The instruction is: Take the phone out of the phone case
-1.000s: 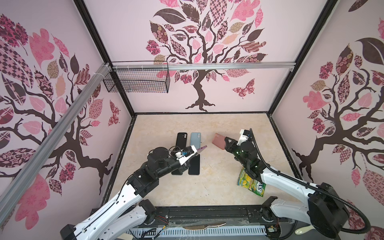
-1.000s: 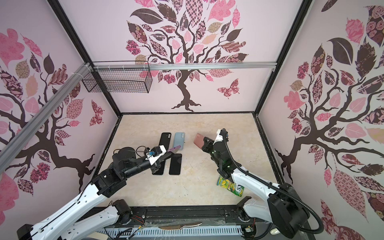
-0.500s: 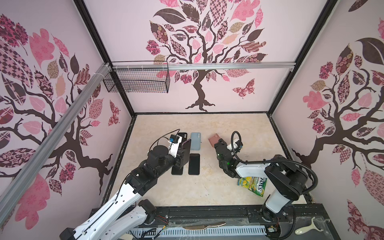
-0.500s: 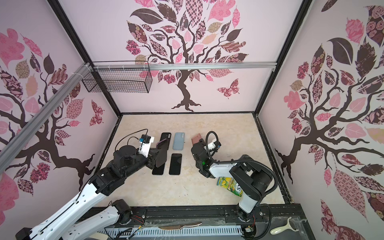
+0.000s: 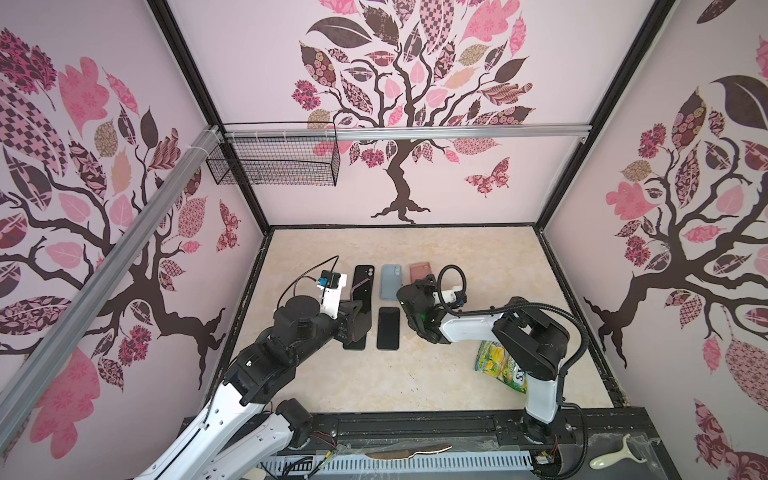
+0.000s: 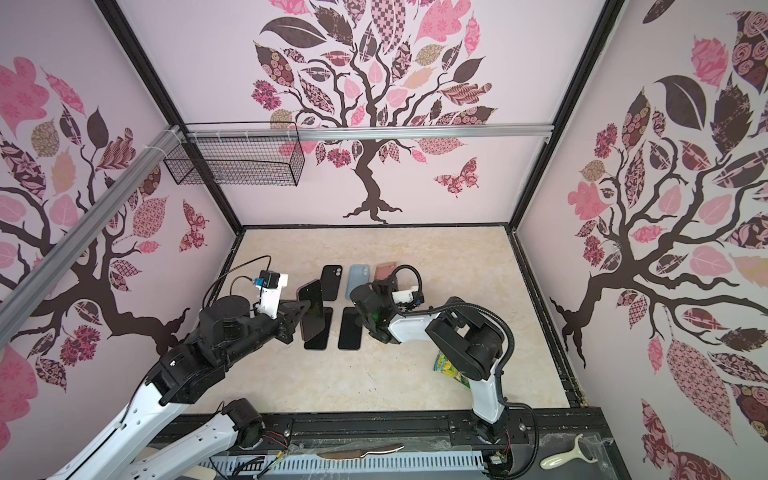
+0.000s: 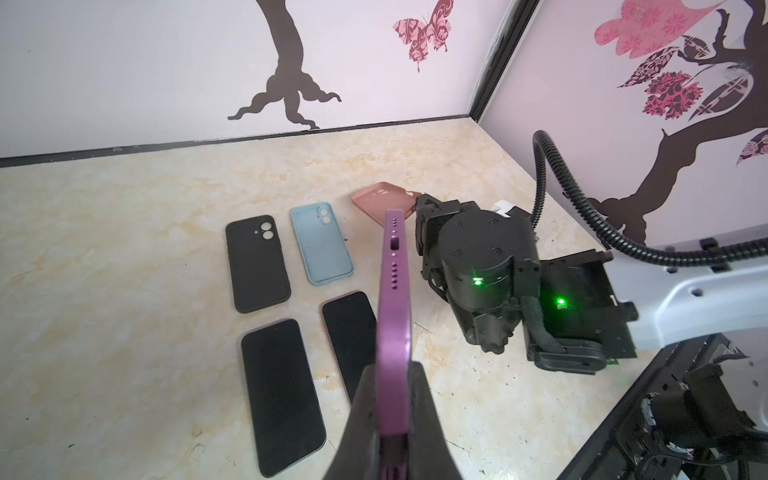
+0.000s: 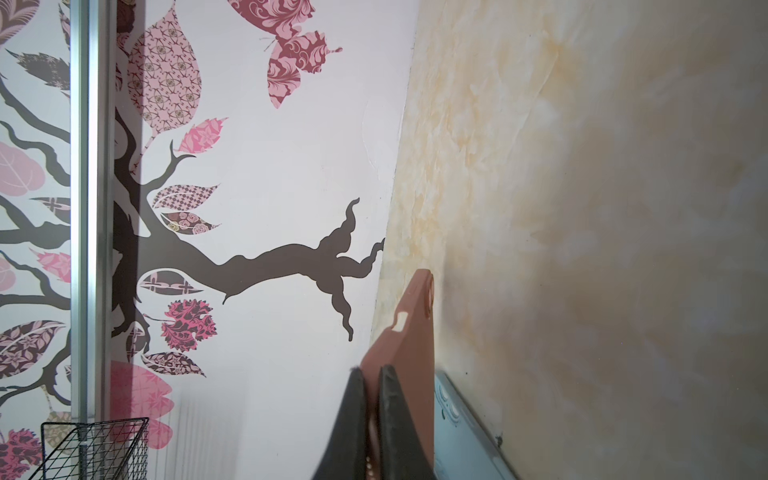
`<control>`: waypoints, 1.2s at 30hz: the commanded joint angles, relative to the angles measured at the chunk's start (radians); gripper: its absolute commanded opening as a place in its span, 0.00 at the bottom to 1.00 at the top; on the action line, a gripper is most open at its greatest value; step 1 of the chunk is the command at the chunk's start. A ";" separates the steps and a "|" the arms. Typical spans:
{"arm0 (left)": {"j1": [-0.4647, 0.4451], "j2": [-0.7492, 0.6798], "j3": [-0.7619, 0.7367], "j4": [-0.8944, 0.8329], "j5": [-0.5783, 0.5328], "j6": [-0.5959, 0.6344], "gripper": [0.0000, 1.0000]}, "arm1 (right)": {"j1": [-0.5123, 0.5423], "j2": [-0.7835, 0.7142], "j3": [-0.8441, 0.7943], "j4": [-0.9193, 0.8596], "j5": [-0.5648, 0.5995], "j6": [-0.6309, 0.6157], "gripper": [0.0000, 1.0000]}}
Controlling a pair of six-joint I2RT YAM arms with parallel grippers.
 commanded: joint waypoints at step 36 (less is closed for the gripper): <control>0.007 0.085 0.128 0.023 0.090 -0.049 0.00 | -0.014 -0.480 -0.463 0.093 -0.474 -0.788 1.00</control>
